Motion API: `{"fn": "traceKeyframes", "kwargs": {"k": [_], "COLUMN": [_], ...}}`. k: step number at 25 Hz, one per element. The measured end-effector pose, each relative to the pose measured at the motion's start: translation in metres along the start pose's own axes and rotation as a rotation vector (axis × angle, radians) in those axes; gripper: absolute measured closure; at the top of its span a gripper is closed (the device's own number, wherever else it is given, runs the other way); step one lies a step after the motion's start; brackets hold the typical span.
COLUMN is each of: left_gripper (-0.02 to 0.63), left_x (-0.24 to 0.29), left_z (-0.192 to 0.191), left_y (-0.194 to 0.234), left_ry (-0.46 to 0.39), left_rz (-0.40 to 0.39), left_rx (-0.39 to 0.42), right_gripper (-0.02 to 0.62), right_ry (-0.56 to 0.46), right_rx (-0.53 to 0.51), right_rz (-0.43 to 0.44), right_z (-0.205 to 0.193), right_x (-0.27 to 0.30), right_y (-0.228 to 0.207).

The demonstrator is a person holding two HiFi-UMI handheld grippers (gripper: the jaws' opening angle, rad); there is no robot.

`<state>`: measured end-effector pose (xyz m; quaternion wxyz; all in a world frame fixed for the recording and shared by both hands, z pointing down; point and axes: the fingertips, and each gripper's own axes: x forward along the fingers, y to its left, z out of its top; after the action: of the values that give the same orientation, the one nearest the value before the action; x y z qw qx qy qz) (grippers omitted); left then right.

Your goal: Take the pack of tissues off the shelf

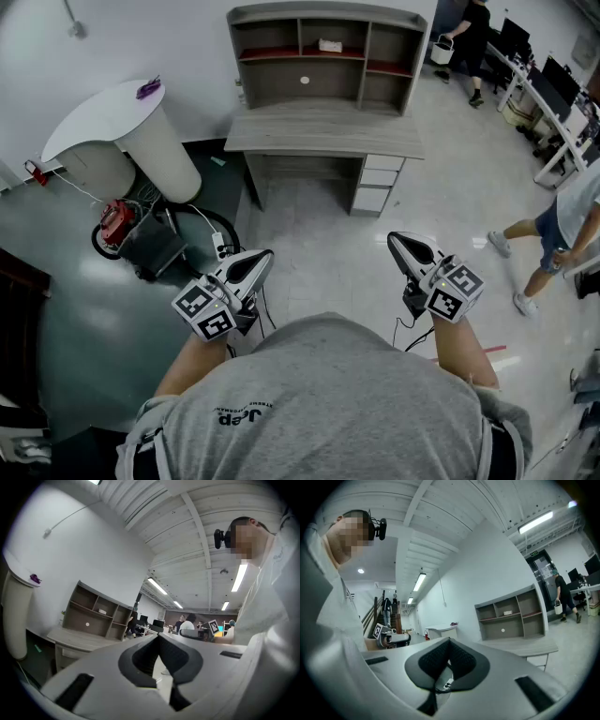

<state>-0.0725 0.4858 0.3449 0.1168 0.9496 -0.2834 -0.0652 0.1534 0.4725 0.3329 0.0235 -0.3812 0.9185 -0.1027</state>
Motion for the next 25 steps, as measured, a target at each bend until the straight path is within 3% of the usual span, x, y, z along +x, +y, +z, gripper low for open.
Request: {"fn": "traceKeyframes", "kwargs": {"k": [15,25], "left_gripper": [0.577,0.577], "left_x": [0.006,0.037], "left_z": [-0.001,-0.001], "left_y": [-0.010,-0.030], "left_ry": [0.001,0.012], "left_rz": [-0.014,-0.030], "left_rx": [0.005,0.023], "right_gripper": [0.603,0.601], "right_ry": [-0.001,-0.013], "right_rx": [-0.019,-0.026], "right_rz": [0.007,-0.029], "right_z": [0.002,0.007], "right_x": [-0.009,-0.039], "right_y": [-0.001,-0.024]}}
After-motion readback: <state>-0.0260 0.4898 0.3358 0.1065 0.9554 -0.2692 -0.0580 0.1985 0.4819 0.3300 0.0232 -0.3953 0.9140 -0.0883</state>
